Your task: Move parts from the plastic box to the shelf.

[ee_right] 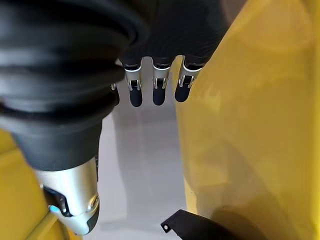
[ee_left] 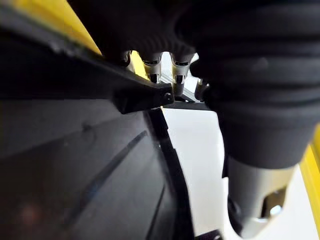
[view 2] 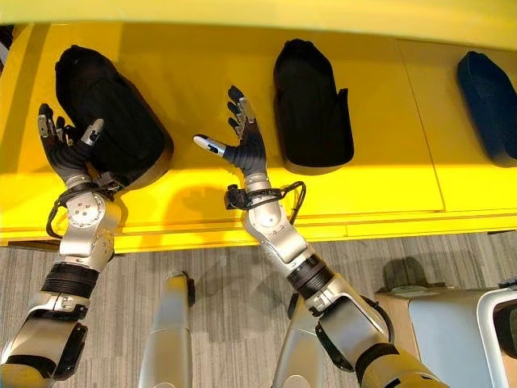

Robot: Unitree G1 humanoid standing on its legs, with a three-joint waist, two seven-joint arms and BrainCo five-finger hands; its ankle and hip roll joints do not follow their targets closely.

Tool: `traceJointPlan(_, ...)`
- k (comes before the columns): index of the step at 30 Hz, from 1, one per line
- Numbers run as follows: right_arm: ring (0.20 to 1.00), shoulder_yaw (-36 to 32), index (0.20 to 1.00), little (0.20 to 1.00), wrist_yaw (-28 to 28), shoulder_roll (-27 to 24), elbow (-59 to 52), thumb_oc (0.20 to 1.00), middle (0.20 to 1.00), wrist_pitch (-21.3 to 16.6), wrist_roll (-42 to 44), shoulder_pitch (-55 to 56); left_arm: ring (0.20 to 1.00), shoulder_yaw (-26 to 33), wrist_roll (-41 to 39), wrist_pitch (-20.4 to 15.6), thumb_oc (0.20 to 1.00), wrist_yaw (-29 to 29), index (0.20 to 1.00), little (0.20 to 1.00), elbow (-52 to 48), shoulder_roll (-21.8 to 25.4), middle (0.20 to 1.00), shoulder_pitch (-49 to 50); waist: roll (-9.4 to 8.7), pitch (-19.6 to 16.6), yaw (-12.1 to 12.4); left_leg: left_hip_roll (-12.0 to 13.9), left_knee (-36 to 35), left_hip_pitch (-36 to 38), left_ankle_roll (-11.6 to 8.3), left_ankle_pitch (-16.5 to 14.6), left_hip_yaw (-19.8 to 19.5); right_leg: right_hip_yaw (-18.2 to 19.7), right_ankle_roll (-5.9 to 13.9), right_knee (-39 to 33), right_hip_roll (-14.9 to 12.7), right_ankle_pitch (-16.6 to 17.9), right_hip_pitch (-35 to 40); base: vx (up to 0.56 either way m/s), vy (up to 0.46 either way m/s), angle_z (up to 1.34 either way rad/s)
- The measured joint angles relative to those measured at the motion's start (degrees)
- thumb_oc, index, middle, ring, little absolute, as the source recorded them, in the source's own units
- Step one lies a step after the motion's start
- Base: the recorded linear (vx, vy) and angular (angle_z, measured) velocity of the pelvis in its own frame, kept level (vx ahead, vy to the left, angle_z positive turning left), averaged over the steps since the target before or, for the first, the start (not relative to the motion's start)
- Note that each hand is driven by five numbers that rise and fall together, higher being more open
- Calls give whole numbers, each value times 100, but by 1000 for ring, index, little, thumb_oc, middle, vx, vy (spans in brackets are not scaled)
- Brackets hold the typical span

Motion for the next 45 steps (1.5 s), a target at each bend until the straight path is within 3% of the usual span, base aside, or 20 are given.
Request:
traceJointPlan(12,1000,-3,1000,1000,-1,49,749,1000,1000,92,77,-440,1000,-27,-3,-27,1000,-115,1000,1000,0,-9,1000,45,43,25,58,-7,-12,-2,13,1,-14,0,-1,37,-4,-20,-19,0,0,0)
traceJointPlan(16,1000,5,1000,1000,-21,314,1779,1000,1000,243,75,-1752,1000,-264,-99,-108,1000,-237,1000,1000,87,-29,1000,-116,60,33,243,-69,-79,-10,-42,54,-49,-3,68,112,-38,-76,-54,30,-1,8)
traceJointPlan(21,1000,80,1000,1000,-25,431,1928,1000,1000,302,31,-2075,1000,-379,-224,-159,1000,-351,1000,1000,139,-24,1000,-152,62,34,314,-147,-77,-15,-64,66,-52,-9,69,166,-126,-107,-63,10,-2,7)
traceJointPlan(24,1000,134,1000,1000,-10,429,1951,1000,1000,395,-154,-2119,1000,-392,-229,-161,1000,-380,1000,1000,158,-23,1000,-151,67,37,332,-165,-69,-29,-61,74,-68,-9,49,170,-129,-118,-66,0,0,0)
traceJointPlan(28,1000,540,1000,1000,18,496,2703,1000,1000,586,-833,-2963,1000,-506,-277,-270,1000,-453,1000,1000,160,-16,1000,-148,124,71,396,-173,-53,-75,-77,99,-94,-9,54,241,-129,-124,-124,0,0,0)
traceJointPlan(37,1000,777,1000,1000,189,630,4022,1000,1000,826,-1044,-2922,1000,-915,-439,-373,1000,-588,1000,1000,287,-81,1000,-359,195,91,523,-213,-65,-86,-75,146,-121,-11,39,272,-144,-133,-132,0,2,1)
traceJointPlan(45,1000,771,1000,1000,256,673,4095,1000,1000,803,-1042,-2883,1000,-1088,-499,-388,1000,-615,1000,1000,800,-129,1000,-731,253,99,534,-214,-103,-80,-74,188,-153,-11,-1,405,-147,-166,-188,0,2,0)
